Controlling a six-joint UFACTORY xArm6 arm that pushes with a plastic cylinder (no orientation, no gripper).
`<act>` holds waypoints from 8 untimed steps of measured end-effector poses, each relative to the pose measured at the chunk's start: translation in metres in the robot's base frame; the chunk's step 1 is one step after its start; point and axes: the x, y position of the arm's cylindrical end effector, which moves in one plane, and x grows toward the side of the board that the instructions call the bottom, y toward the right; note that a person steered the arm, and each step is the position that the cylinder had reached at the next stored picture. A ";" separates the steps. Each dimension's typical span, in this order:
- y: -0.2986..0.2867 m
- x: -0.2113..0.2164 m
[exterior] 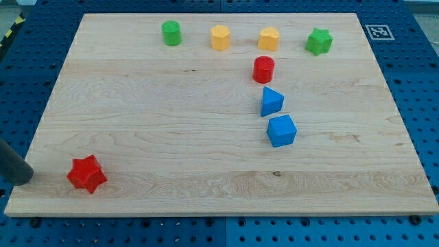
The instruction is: Push the red star close to the blue cube
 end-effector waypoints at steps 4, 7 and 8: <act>0.140 0.001; 0.212 0.019; 0.227 0.019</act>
